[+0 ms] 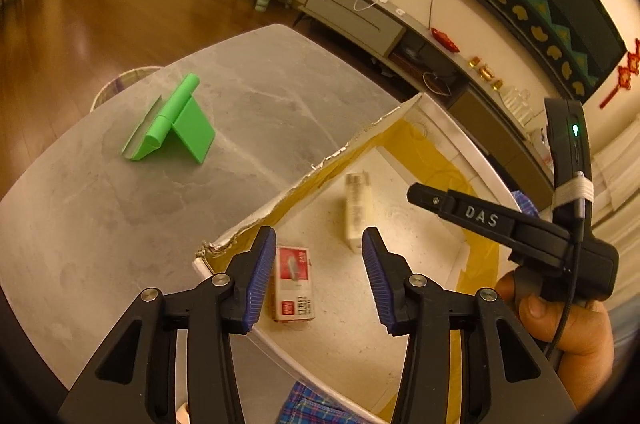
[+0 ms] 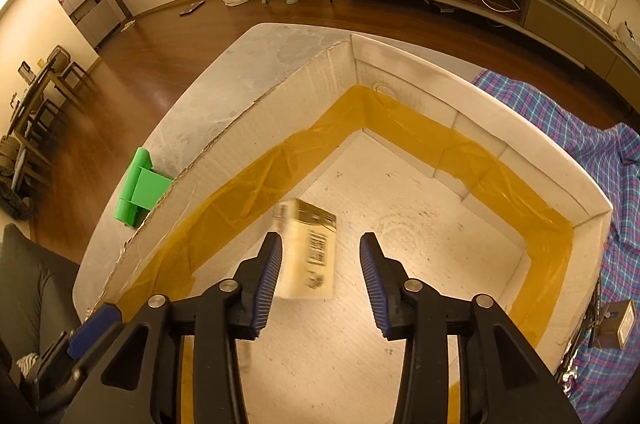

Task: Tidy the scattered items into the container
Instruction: 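Open both tools to drop the staples box and cream box inside, then move both tools back over the cloth toward the charger and vial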

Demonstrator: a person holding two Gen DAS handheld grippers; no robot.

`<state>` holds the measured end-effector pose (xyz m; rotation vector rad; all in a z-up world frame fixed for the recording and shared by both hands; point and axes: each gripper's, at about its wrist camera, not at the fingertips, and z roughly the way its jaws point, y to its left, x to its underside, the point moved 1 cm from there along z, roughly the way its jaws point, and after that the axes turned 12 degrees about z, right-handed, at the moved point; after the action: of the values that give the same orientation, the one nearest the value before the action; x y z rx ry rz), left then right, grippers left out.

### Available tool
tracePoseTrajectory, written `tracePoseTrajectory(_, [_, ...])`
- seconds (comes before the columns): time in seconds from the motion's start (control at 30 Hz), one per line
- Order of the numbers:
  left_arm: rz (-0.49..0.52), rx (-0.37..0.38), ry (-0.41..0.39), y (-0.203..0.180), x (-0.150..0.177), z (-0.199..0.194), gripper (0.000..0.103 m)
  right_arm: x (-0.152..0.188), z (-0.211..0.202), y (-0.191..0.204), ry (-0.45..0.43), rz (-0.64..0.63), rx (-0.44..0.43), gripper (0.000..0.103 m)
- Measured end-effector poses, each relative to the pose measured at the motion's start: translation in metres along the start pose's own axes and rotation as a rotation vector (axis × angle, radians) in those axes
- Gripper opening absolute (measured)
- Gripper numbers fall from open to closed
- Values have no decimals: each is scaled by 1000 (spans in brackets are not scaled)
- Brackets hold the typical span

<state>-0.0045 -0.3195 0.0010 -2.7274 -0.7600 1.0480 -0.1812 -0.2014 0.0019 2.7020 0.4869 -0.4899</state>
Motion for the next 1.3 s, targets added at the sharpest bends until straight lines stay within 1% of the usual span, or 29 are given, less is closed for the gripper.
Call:
tracePoseTrajectory(0.13, [-5, 9, -16, 0, -2, -6, 48, 16, -10, -9, 16, 9, -56, 47])
tracePoseTrajectory(0.2, [-4, 12, -20, -1, -2, -7, 48, 23, -12, -13, 26, 8, -67, 48])
tracePoseTrajectory(0.4, [28, -6, -15, -10, -1, -4, 48, 32, -17, -13, 39, -11, -69, 49])
tracePoseTrajectory(0.53, [59, -27, -20, -16, 1, -5, 48, 33, -22, -12, 33, -29, -77, 54])
tracePoseTrajectory(0.63, [78, -30, -26, -21, 0, -8, 48, 37, -25, -12, 26, -57, -70, 55])
tracePoseTrajectory(0.9, [116, -43, -40, -30, 2, -11, 48, 54, -39, -13, -16, -139, -58, 58])
tracePoseTrajectory(1.1, [138, -47, -41, -36, 4, -12, 48, 62, -52, -20, -47, -152, -71, 58])
tracePoseTrajectory(1.2, [147, -48, -48, -39, 5, -14, 48, 71, -67, -24, -90, -169, -100, 58])
tracePoseTrajectory(1.3, [165, -40, -63, -45, 6, -19, 48, 84, -86, -27, -147, -202, -152, 58])
